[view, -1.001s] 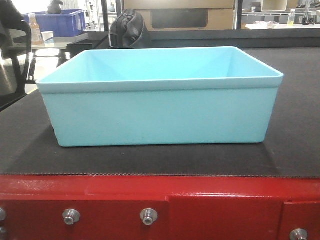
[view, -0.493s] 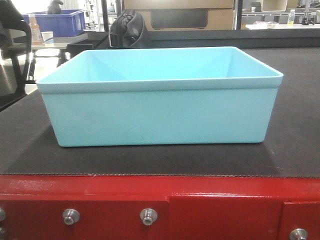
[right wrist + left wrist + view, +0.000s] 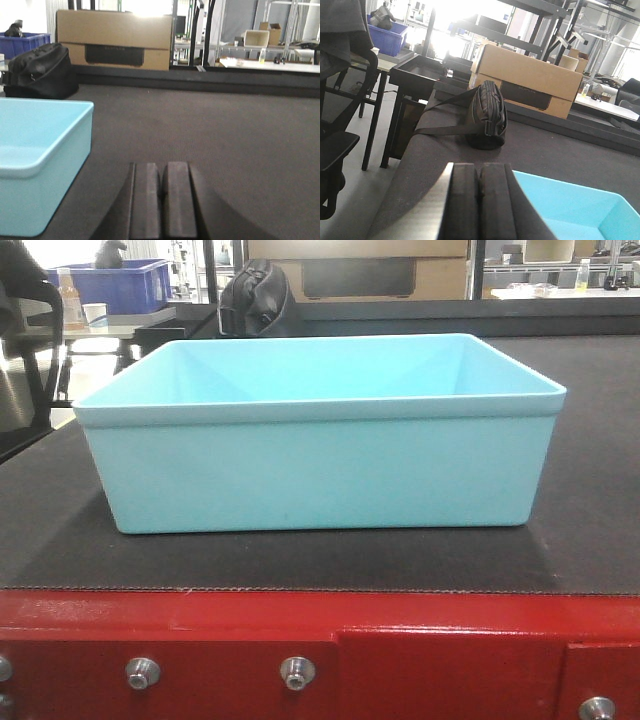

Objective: Fetch blue bin and place on conveyor start

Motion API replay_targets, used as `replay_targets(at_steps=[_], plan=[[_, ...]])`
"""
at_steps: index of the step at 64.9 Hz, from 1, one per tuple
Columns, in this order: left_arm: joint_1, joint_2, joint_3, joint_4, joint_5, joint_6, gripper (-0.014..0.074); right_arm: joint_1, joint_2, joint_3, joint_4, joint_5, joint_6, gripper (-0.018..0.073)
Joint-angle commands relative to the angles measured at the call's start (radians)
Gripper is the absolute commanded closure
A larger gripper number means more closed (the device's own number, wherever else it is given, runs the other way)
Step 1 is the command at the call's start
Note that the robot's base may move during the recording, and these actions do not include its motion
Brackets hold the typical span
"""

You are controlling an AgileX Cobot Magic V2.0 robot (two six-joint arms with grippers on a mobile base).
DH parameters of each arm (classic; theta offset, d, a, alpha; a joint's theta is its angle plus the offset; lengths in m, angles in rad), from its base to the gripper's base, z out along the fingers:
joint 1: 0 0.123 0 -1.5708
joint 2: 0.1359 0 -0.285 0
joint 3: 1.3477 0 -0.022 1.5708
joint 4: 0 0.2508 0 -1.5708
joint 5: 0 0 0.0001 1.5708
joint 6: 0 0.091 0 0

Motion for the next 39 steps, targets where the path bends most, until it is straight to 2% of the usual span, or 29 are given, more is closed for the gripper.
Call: replay_targets(at_steps=[1,39], plan=[[0.003,-0.005,0.001,0.004,-0.019,-0.001,0.0708,-0.003,-0.006,0.015,0.002,-0.009,-0.006,0.0726],[0.003,-0.005,0.001,0.004,-0.019,-0.001,0.0708,-0.003,-0.006,0.021,0.002,-0.036,-0.006,0.0726]])
